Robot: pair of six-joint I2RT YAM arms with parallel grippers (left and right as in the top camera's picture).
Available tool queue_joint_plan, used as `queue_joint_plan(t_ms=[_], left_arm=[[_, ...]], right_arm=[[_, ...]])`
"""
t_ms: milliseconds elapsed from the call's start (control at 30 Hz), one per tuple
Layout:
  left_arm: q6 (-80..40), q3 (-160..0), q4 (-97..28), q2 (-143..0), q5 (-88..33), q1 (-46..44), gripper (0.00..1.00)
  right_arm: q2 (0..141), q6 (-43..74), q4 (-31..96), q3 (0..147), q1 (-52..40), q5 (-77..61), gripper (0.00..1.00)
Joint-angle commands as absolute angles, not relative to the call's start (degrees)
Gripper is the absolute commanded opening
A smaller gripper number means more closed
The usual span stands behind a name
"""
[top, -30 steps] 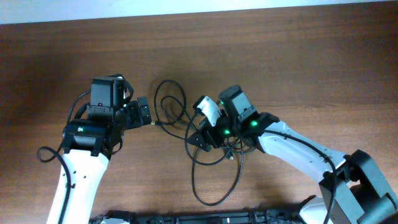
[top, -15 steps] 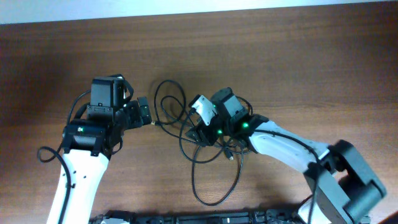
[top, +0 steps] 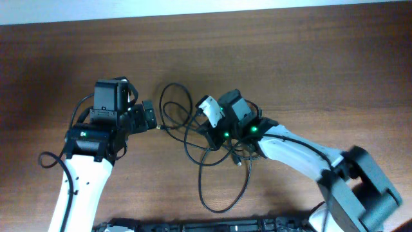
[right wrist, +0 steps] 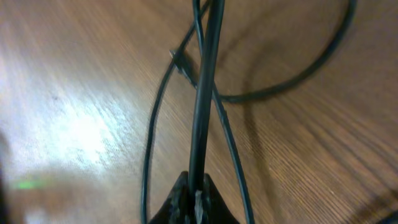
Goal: Untangle cables
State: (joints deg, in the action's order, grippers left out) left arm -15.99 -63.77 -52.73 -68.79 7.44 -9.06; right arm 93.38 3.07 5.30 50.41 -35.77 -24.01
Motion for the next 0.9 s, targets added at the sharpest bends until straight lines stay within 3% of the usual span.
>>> queue_joint_plan(t_ms=[0, 167, 600, 867], left_arm=[[-15.1, -64.6, -52.6, -68.5, 7.0, -8.8, 0.99], [-15.1, -64.6, -52.6, -68.5, 7.0, -8.8, 0.99], [-15.1, -64.6, -52.6, -68.5, 7.0, -8.8, 0.99], [-15.1, -64.6, -52.6, -68.5, 7.0, -8.8, 0.99]], right_arm=[[83.7, 3.5, 11.5, 57.7, -34.3, -16.6, 0.04], [72.7, 3.4, 19.1, 66.3, -31.2, -5.7, 0.04], [55.0, 3.4, 18.2, 74.6, -16.0, 9.0, 0.04], [49.0, 5.4, 5.3, 74.6, -8.9, 13.4, 0.04]])
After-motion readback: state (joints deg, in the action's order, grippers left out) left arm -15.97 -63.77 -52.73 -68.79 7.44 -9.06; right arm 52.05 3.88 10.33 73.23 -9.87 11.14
